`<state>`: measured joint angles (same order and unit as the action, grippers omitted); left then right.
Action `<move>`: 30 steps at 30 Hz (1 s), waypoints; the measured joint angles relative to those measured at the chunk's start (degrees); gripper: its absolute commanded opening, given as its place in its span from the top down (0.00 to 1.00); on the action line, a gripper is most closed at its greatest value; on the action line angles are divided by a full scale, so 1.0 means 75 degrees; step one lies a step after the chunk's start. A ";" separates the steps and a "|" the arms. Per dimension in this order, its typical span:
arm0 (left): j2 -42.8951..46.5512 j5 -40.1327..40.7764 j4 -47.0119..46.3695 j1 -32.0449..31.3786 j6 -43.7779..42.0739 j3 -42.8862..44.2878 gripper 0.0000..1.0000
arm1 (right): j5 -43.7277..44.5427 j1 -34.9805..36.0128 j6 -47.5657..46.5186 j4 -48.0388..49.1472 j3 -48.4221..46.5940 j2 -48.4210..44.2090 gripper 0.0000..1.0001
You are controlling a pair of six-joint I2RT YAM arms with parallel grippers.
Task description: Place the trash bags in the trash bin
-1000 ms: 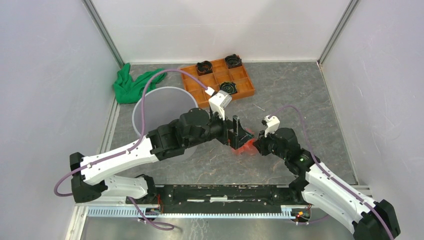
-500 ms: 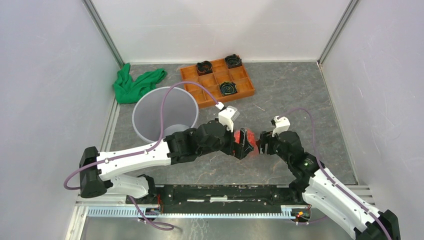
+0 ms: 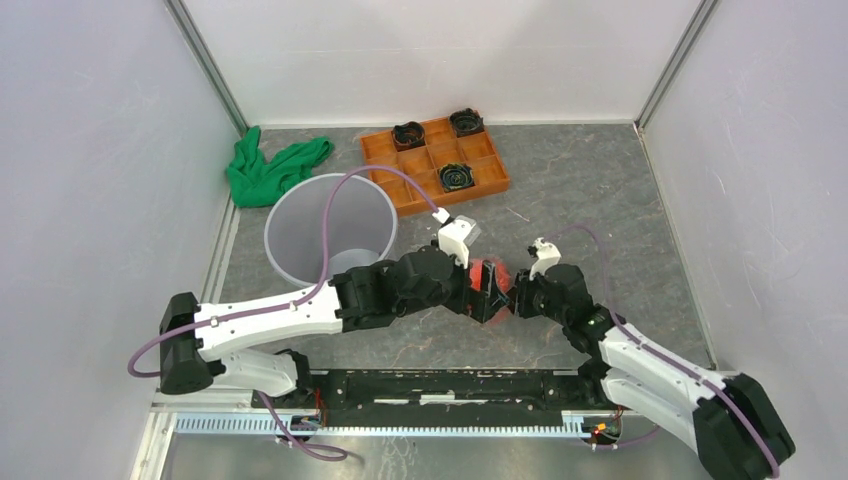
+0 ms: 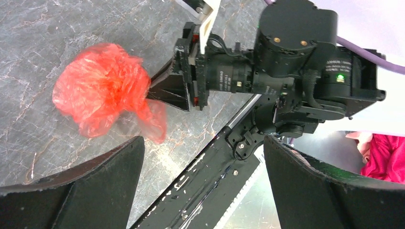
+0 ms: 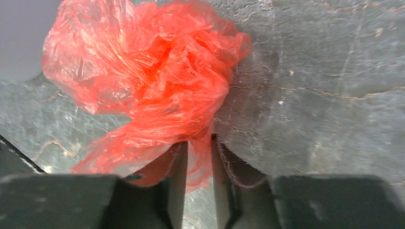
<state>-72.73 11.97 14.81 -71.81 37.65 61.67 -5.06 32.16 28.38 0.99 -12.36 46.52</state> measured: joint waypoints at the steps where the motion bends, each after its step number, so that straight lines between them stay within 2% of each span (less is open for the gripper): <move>1: 0.0000 0.0012 0.0000 -0.0026 0.0003 -0.0015 0.00 | -0.0114 -0.0006 0.0015 0.0248 0.0044 0.0189 0.88; 4: 0.0015 0.0073 0.0006 -0.0117 0.0038 -0.0052 0.00 | -0.0335 -0.0012 -0.0163 0.0513 -0.0122 0.0842 0.99; 6: 0.0090 0.0172 0.0026 -0.0160 0.0050 -0.0090 0.00 | -0.0291 -0.0012 -0.0478 0.0166 -0.0580 0.1026 0.99; 11: 0.0743 0.0638 0.0271 -0.0178 0.0082 -0.0149 0.00 | 0.0825 0.0376 -0.1664 -0.1387 -0.3314 0.1029 1.00; 14: 0.1463 0.0991 0.0323 -0.0181 0.0082 -0.0251 0.00 | 0.1061 0.1119 -0.2247 -0.1457 -0.4500 0.0752 0.99; 16: 0.1918 0.1189 0.0306 -0.0178 0.0082 -0.0312 0.00 | 0.0930 0.1489 -0.2530 -0.1274 -0.4511 0.0224 1.00; 19: 0.2401 0.1431 0.0277 -0.0178 0.0082 -0.0364 0.00 | 0.1081 0.1489 -0.2678 -0.1122 -0.3815 -0.0323 1.00; 22: 0.2474 0.1588 0.0262 -0.0178 0.0082 -0.0376 0.00 | 0.1110 0.1416 -0.2827 -0.1437 -0.3214 -0.0026 0.99; 25: 0.2343 0.1588 0.0289 -0.0178 0.0082 -0.0414 0.00 | 0.1035 0.1402 -0.2987 -0.2186 -0.3179 0.0548 0.99; 28: 0.2244 0.1565 0.0353 -0.0181 0.0082 -0.0481 0.00 | 0.0580 0.1399 -0.3031 -0.2600 -0.3485 0.0326 0.99; 30: 0.2203 0.1527 0.0367 -0.0178 0.0082 -0.0493 0.00 | 0.0312 0.1396 -0.3005 -0.2422 -0.3786 -0.0052 0.99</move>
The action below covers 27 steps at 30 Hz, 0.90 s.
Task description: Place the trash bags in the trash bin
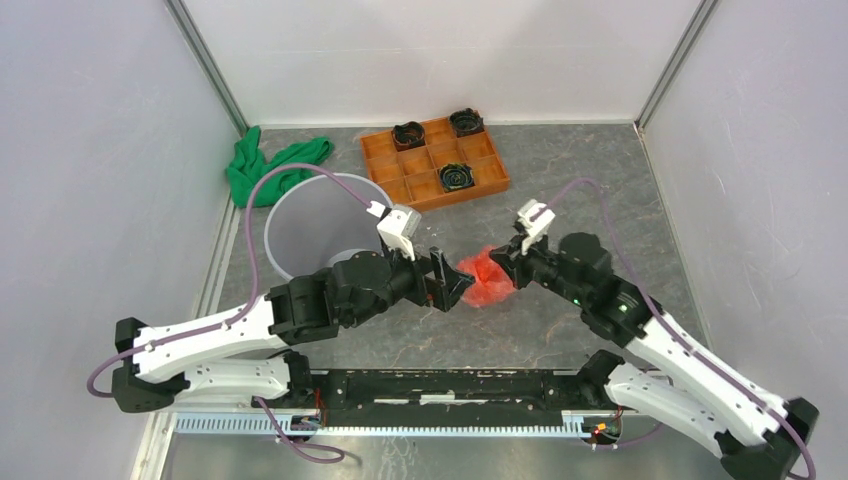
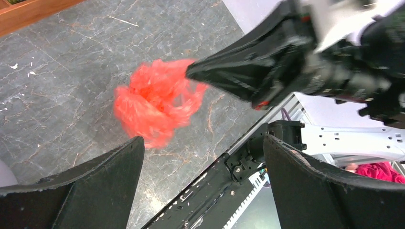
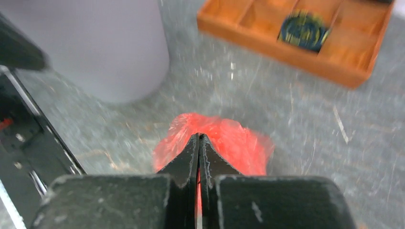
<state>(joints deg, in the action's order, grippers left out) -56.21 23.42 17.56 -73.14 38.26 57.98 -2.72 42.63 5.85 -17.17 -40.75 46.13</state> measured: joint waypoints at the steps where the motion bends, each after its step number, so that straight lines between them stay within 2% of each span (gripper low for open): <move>1: -0.0015 -0.0003 -0.0006 -0.0003 0.0000 0.0000 0.00 | -0.0041 0.0003 0.0052 0.0297 -0.0038 -0.0277 0.99; 2: -0.0026 -0.0015 -0.0003 -0.0003 0.0003 0.0000 0.00 | 0.0038 0.0012 0.0192 0.0682 0.0052 -0.0726 1.00; 8: -0.0087 -0.0443 -0.0189 -0.0003 0.0122 -0.0221 0.01 | 0.0490 0.0000 0.0833 0.1207 0.0854 -0.1341 1.00; 14: -0.0848 -0.0650 -0.0251 -0.0047 0.0475 -0.0356 0.12 | 0.0985 0.0000 0.1253 0.1189 0.1460 -0.1824 0.99; 15: -0.1072 -0.0595 -0.0233 -0.0087 0.0554 -0.0356 0.11 | 0.1040 -0.0003 0.1314 0.1195 0.1504 -0.1947 0.99; 17: -0.1547 -0.0425 -0.0117 -0.0178 0.0697 -0.0323 0.02 | 0.1058 -0.0006 0.1422 0.1201 0.1614 -0.2151 0.99; 18: -0.1769 -0.0309 -0.0041 -0.0219 0.0758 -0.0306 0.00 | 0.1055 -0.0006 0.1460 0.1195 0.1673 -0.2235 0.99; 24: -0.3042 0.0667 0.0641 -0.0286 0.1075 0.0015 0.00 | 0.1026 -0.0006 0.1676 0.1067 0.1996 -0.2611 0.99; 26: -0.3366 0.0898 0.0743 -0.0224 0.1075 0.0251 0.06 | 0.1026 -0.0006 0.1679 0.0947 0.1999 -0.2696 0.99; 27: -0.3529 0.0988 0.0801 -0.0163 0.1075 0.0396 0.12 | 0.1029 -0.0006 0.1679 0.0871 0.1996 -0.2760 0.99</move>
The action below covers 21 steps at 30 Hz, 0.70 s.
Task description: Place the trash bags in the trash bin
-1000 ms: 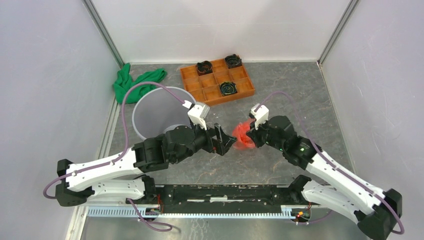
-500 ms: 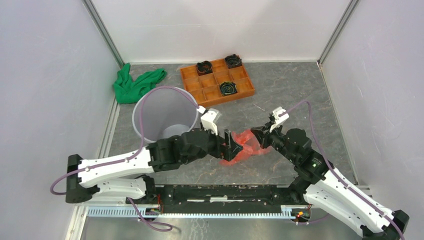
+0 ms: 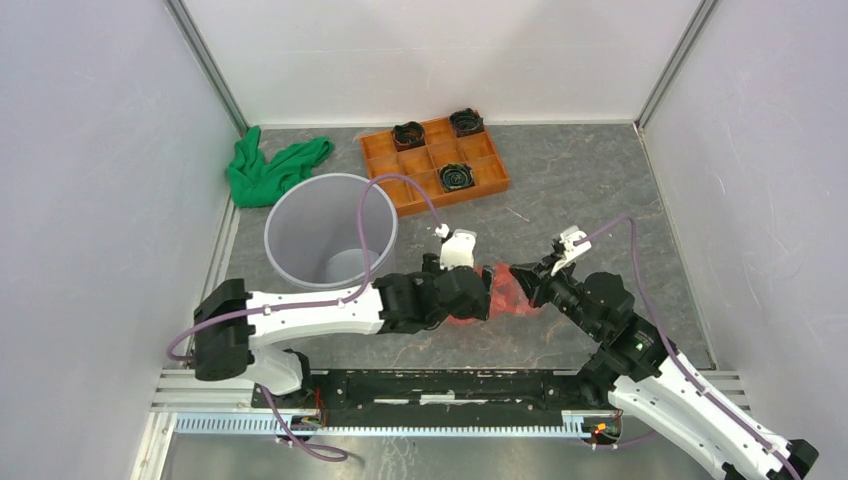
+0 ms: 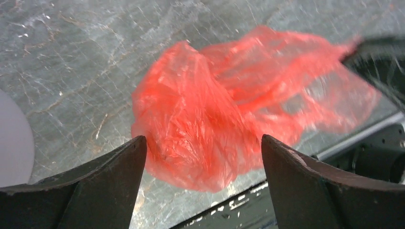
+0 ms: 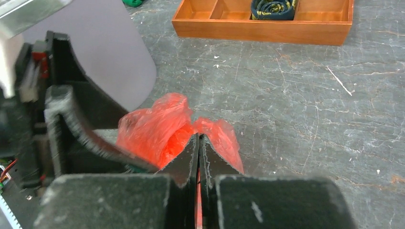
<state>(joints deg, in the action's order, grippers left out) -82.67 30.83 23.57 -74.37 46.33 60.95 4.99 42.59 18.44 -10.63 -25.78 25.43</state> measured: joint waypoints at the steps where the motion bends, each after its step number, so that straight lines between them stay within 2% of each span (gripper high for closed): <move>1: -0.0131 0.0070 0.0035 0.0064 -0.0003 0.0108 0.21 | 0.0006 0.0000 -0.0003 -0.0093 0.0000 -0.0070 0.99; 5: -0.0481 0.0283 0.0140 0.0469 -0.0052 0.0391 0.46 | 0.0195 0.0000 -0.0085 -0.0548 -0.0166 -0.0338 0.99; 9: -0.0495 0.0545 0.0280 0.0694 -0.0525 0.0632 0.74 | 0.1075 0.0000 -0.0163 -0.1137 -0.0883 -0.0382 0.99; 13: -0.0093 0.0612 0.0125 0.0702 -0.1338 0.0842 0.84 | 0.1682 -0.0012 -0.0245 -0.1160 -0.1338 -0.0510 0.99; 18: 0.0796 0.0402 -0.0455 0.0734 -0.1915 0.0749 0.89 | 0.1725 -0.0015 -0.0254 -0.1376 -0.1256 -0.0475 0.99; 21: 0.1396 0.0259 -0.1137 0.0743 -0.2072 0.0166 0.96 | 0.1349 -0.0017 -0.0023 -0.1306 -0.0714 -0.0498 0.88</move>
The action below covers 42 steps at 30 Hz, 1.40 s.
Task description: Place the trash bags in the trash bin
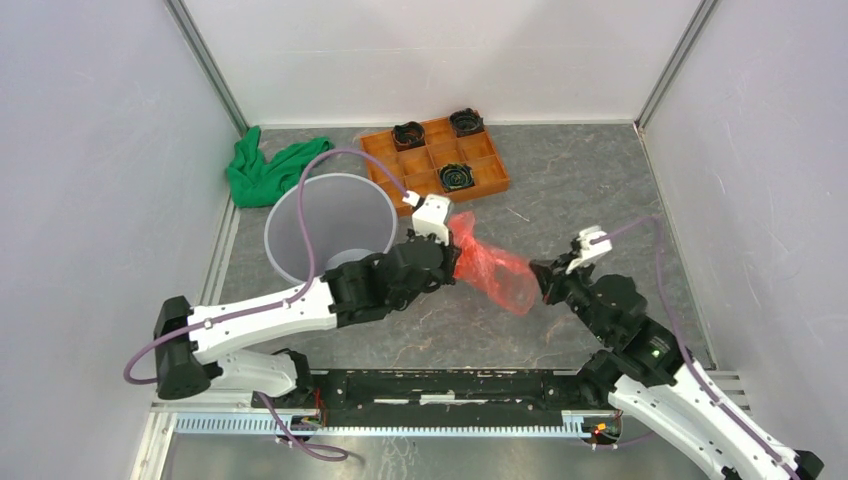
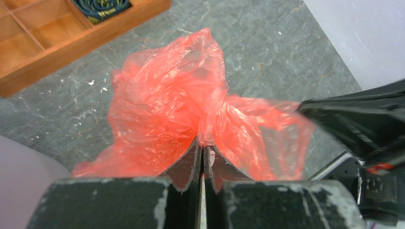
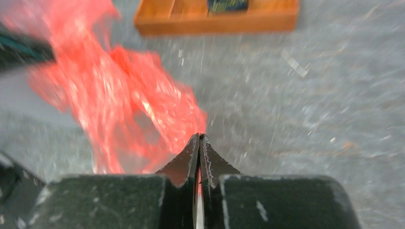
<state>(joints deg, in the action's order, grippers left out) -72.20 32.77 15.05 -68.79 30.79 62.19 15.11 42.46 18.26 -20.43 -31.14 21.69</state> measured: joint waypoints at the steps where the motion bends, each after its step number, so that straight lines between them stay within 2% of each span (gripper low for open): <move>1: 0.0169 -0.0064 -0.0233 0.0000 -0.0044 -0.0259 0.98 | -0.0201 -0.0003 0.0082 -0.0003 0.0230 0.0003 0.86; 4: 0.0417 -0.0469 -0.0842 0.0029 -0.0149 -0.1037 0.98 | -0.0761 -0.0003 0.0277 -0.0399 0.0898 0.0207 0.78; 8: 0.0452 -0.1279 -0.1457 0.0035 -0.0504 -0.1740 0.98 | -0.0813 -0.0003 0.0268 -0.0895 0.0816 0.0536 0.40; 10: 0.0600 -0.1737 -0.1781 0.0035 -0.0711 -0.2060 0.98 | -0.0848 -0.0003 0.0198 -0.0868 0.0743 0.0437 0.32; 16: 0.1641 -0.2815 -0.2407 0.0035 -0.1288 -0.2492 0.98 | -0.1172 -0.0003 -0.0105 -0.0271 0.0641 0.0440 0.28; 21: 0.2136 -0.3407 -0.2815 0.0035 -0.1515 -0.2495 0.98 | -0.2401 -0.0012 -0.0265 0.0621 0.1110 0.0618 0.23; 26: 0.2124 -0.3646 -0.2821 0.0035 -0.1638 -0.2495 0.98 | -0.3430 -0.0009 -0.0379 0.0903 0.1329 0.0431 0.21; 32: 0.2090 -0.3780 -0.2809 0.0035 -0.1789 -0.2495 0.98 | -0.3241 -0.0012 -0.0530 0.0481 0.1032 -0.0076 0.14; 40: 0.1941 -0.4132 -0.2812 0.0035 -0.1900 -0.2477 0.98 | -0.4170 -0.0012 -0.0280 0.1314 0.1285 -0.0239 0.13; 42: 0.1891 -0.4266 -0.2818 0.0038 -0.1900 -0.2448 0.98 | -0.4287 -0.0012 -0.0198 0.1594 0.1451 -0.0184 0.18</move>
<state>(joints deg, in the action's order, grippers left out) -58.02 0.78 -6.09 -68.51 16.53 43.83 -17.04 42.37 16.78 -8.47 -20.25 20.32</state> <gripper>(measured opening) 0.029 0.866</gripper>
